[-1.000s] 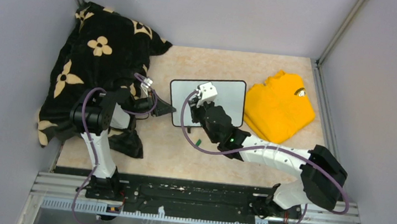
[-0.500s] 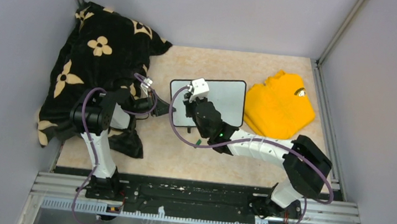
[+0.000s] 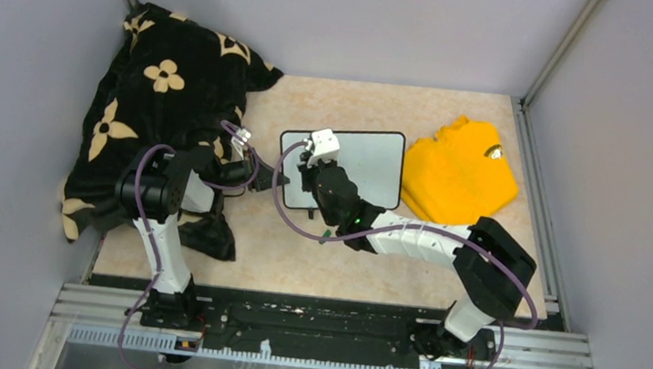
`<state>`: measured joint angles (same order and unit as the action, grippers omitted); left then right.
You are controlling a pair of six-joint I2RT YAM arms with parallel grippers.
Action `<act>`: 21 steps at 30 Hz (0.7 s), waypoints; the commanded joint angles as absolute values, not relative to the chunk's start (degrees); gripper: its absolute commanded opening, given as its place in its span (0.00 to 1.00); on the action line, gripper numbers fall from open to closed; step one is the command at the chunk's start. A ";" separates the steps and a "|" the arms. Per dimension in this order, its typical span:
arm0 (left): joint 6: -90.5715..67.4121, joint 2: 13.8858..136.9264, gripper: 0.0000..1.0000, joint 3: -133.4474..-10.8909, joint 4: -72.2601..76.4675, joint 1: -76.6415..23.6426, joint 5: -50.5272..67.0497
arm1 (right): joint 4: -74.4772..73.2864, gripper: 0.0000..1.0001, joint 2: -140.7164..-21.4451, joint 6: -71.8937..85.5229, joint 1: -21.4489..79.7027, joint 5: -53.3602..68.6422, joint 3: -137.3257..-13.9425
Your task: Write a sentence on the whiteboard
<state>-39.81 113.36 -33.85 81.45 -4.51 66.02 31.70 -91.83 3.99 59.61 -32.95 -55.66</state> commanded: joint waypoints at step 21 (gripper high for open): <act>-39.06 113.12 0.07 -33.39 82.89 -4.75 66.53 | 36.66 0.00 -95.09 5.45 58.06 -33.89 -58.67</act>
